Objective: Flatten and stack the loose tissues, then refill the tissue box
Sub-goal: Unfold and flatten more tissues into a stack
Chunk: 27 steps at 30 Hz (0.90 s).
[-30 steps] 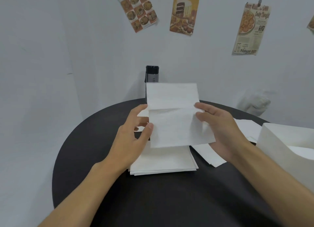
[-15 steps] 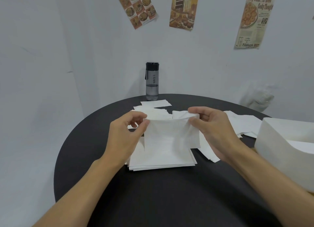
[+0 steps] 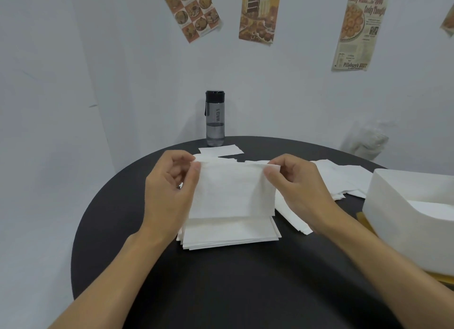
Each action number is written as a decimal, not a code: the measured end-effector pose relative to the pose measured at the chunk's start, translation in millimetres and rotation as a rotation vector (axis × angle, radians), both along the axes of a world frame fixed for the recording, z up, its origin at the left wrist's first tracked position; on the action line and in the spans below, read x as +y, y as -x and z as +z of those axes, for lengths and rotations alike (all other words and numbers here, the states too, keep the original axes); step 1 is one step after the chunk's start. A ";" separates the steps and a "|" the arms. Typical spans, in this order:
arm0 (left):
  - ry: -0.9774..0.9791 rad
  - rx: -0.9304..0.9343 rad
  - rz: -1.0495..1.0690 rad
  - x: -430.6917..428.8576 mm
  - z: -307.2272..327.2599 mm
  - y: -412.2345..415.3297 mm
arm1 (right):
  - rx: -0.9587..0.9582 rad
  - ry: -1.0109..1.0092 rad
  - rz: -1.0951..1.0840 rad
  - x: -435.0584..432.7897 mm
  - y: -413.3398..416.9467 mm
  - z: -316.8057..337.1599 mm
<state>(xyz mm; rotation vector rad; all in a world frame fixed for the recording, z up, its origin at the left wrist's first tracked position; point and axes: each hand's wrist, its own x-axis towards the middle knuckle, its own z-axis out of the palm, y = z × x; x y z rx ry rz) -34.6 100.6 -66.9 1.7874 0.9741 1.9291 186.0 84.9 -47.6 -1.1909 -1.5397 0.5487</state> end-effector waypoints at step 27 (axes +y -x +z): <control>0.487 0.868 -0.225 14.1 -20.2 12.1 | -0.722 0.189 -0.501 62.4 -38.4 -33.8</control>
